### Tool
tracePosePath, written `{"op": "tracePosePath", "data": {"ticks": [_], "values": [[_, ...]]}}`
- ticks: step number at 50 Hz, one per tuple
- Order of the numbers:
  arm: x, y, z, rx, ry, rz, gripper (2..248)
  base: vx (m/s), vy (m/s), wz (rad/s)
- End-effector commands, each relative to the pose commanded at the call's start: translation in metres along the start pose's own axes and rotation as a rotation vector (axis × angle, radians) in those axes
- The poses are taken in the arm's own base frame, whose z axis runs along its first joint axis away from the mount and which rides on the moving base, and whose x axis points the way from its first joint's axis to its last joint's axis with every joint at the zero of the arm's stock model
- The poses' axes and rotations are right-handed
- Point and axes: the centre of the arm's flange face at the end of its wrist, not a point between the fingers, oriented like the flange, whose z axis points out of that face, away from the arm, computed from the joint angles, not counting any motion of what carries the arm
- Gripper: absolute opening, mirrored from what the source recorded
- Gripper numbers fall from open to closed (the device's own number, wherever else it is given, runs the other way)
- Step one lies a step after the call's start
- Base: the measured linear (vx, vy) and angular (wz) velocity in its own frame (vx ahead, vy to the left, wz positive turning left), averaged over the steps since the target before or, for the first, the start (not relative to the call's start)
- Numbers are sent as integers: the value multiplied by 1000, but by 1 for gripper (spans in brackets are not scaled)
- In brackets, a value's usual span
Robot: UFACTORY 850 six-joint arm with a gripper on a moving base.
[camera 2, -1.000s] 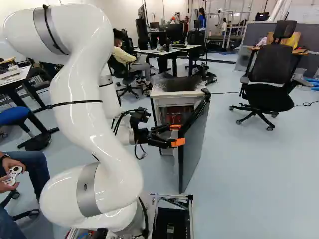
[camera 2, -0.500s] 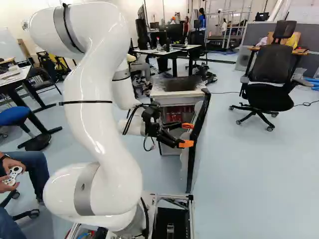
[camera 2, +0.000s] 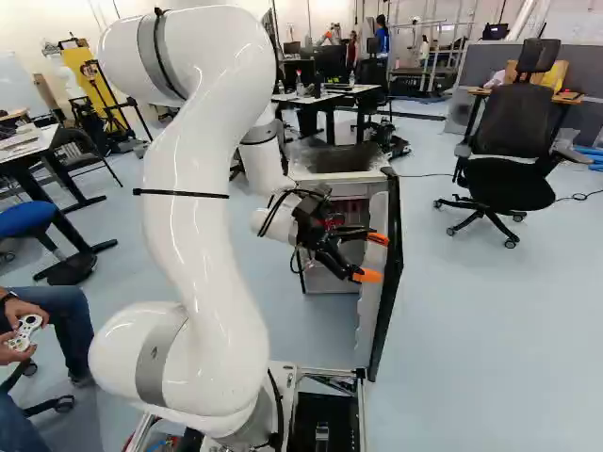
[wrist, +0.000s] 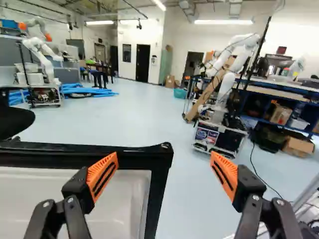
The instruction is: Grab a drink from the fridge
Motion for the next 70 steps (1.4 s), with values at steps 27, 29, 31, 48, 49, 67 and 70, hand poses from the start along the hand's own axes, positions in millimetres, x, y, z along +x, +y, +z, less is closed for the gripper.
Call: {"op": "tracePosePath", "data": {"ticks": [27, 29, 31, 48, 49, 67, 70], "values": [[18, -53, 56, -152, -39, 118, 247, 0, 0, 0], [19, -57, 61, -162, -41, 126, 247, 0, 0, 0], [20, -60, 65, -171, -42, 135, 247, 0, 0, 0], [31, -89, 103, -250, -53, 205, 247, 0, 0, 0], [32, -91, 105, -254, -53, 209, 247, 0, 0, 0], [39, -110, 133, -304, -57, 259, 247, 0, 0, 0], [39, -110, 133, -304, -57, 259, 247, 0, 0, 0]]}}
